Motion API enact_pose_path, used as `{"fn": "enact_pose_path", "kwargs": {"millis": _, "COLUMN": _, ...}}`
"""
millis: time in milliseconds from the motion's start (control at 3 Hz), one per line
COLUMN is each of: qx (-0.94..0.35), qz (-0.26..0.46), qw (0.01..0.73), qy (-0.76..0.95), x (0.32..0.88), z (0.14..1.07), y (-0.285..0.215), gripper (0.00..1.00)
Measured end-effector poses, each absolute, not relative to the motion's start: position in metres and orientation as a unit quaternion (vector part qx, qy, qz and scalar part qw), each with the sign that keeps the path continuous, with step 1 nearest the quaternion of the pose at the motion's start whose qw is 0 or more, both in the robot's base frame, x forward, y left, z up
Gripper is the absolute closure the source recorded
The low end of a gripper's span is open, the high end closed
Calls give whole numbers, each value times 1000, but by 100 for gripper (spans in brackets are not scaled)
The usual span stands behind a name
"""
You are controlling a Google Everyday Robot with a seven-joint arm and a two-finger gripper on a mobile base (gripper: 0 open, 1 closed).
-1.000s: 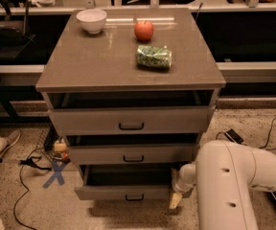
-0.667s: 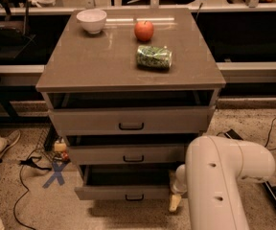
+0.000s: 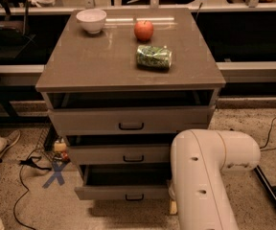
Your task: Open bottom drawer
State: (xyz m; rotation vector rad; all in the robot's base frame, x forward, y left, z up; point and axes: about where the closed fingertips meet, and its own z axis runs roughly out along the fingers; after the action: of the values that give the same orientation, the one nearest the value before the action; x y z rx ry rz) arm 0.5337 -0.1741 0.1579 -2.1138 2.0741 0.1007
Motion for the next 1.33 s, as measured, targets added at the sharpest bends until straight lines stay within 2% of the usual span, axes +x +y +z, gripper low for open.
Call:
{"fn": "enact_pose_path", "kwargs": {"millis": 333, "qx": -711, "qz": 47, "qw": 83, "qy": 697, "x": 509, "z": 158, "y": -181, "gripper": 50}}
{"fn": "enact_pose_path", "kwargs": {"millis": 1000, "qx": -707, "qz": 55, "qw": 82, "qy": 701, "x": 498, "z": 157, "y": -187, "gripper": 96}}
{"fn": "enact_pose_path", "kwargs": {"millis": 1333, "qx": -684, "qz": 54, "qw": 104, "qy": 720, "x": 466, "z": 161, "y": -206, "gripper": 100}}
